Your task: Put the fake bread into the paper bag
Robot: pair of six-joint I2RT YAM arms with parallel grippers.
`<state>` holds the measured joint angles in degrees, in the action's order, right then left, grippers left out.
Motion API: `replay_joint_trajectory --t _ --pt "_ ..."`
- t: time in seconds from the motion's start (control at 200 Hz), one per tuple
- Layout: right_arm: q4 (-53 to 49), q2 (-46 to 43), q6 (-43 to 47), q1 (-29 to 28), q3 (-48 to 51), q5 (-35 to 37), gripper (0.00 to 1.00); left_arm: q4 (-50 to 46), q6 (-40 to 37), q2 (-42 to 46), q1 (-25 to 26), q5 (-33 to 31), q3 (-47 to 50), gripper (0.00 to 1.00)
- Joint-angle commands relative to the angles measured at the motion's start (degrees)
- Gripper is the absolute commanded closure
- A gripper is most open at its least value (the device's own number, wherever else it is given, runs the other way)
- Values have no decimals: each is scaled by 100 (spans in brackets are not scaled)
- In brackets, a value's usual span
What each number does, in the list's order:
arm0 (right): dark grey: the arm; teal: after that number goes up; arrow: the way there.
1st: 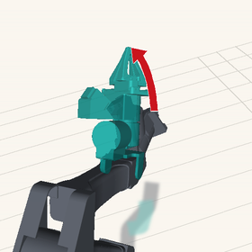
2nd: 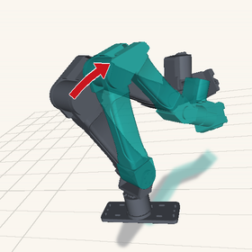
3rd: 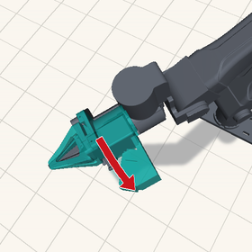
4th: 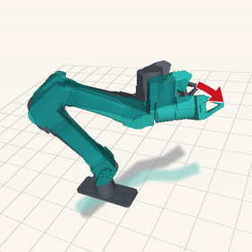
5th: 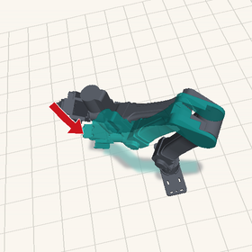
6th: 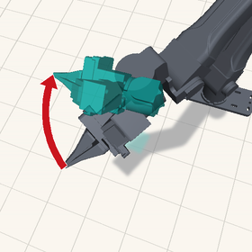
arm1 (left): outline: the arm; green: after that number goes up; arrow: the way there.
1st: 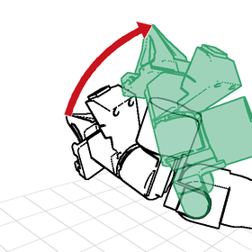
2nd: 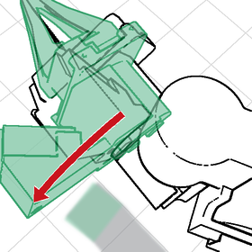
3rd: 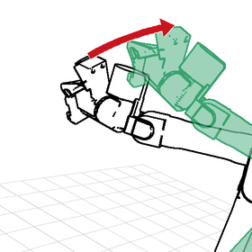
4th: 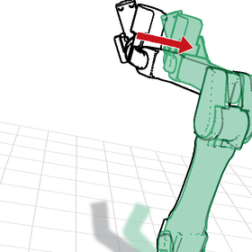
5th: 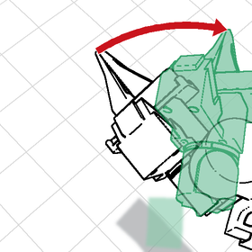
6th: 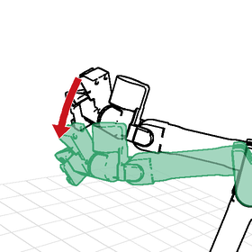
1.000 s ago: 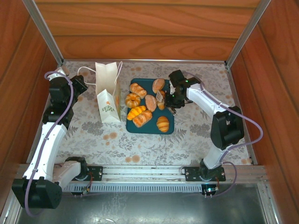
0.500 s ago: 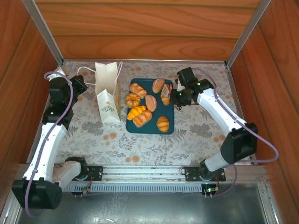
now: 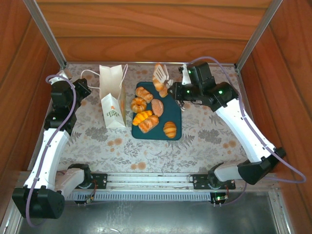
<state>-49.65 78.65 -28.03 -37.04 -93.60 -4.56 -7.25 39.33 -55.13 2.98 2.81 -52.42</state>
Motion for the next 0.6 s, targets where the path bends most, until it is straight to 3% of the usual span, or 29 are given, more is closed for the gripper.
replay_joint_trajectory --t 0.0,0.3,0.595 --pt "558 -126 -32 -334 -402 68 76 49 13 48 -67 22 56 100" --pt "891 667 330 -1353 -1777 227 76 96 42 -11 -62 61 45 100" --pt "673 2156 614 -1739 -3246 410 74 143 88 11 -67 88 113 100"
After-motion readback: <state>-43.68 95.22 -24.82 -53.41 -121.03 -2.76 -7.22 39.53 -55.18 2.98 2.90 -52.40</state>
